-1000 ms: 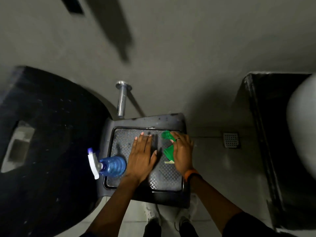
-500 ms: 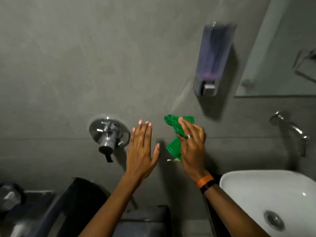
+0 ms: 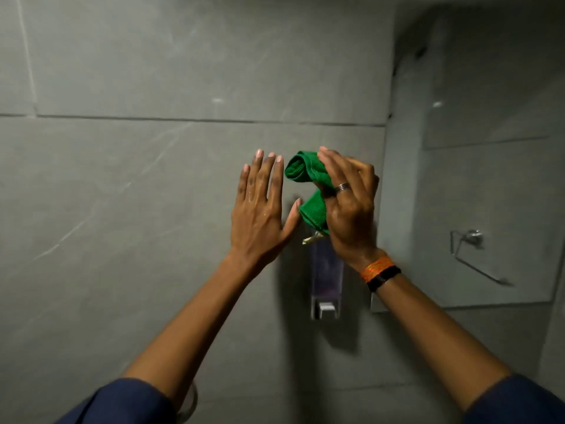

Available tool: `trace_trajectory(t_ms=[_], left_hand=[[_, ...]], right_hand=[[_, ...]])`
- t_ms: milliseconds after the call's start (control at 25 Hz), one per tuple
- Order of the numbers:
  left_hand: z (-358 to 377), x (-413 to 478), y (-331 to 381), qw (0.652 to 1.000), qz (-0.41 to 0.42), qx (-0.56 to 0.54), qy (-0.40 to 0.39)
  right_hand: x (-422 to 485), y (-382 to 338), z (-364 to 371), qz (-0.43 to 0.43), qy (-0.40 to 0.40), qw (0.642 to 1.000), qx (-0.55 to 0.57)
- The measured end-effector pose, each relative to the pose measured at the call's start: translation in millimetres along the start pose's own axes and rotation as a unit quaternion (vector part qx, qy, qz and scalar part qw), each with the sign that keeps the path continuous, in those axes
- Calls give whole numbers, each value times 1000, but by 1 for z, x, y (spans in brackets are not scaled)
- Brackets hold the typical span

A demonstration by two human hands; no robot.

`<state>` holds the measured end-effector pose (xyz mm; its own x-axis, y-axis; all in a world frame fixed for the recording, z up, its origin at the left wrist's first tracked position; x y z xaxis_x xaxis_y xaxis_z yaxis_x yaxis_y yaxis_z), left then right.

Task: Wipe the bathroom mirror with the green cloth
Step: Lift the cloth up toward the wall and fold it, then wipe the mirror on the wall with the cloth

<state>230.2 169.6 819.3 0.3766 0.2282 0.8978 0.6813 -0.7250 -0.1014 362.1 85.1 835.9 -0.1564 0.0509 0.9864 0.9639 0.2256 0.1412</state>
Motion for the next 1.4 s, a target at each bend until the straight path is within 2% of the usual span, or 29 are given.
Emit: trace_trajectory(t_ms=[200,240,280,360,400,440,640,800,960,1120,1400], left_hand=[[3,105,17,998,29,2,59],[8,119,21,997,36,7,65],[13,130,26,996,44,13,73],[26,143,37,994,62,24,82],[35,148,42,994,72,31,81],[42,151,47,993,79,38,79],[59,179,61,990,84,45,105],[61,203,73,989,73,84,99],[60,221,82,989,56,95,93],[64,229,86,990,54,111,70],[64,229,84,990,52,104,79]], right_hand=[[132,85,-31,-66,138,983,-105],[150,107,-32,-76,118,983,-117],[162,127,-30,-77,48,988,-123],[163,162,-17,-18,-158,976,-146],[158,176,-9,17,-216,964,-153],[154,183,-1,39,-223,963,-149],[166,175,23,42,-111,975,-187],[167,197,23,7,-129,971,-204],[184,211,17,-5,-111,975,-194],[204,262,-14,65,-87,978,-178],[204,349,-66,173,-61,965,-187]])
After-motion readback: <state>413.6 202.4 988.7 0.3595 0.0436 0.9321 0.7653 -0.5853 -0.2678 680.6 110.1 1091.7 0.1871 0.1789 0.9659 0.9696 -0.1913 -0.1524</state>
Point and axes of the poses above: each hand's wrist, its own x-axis towards the middle knuckle, its own z-axis out of the palm, y = z × x, the point moved 3 cm from there along x, towards the middle knuckle, and after that the axes turned 13 degrees about -y, right-handed, at the moved point
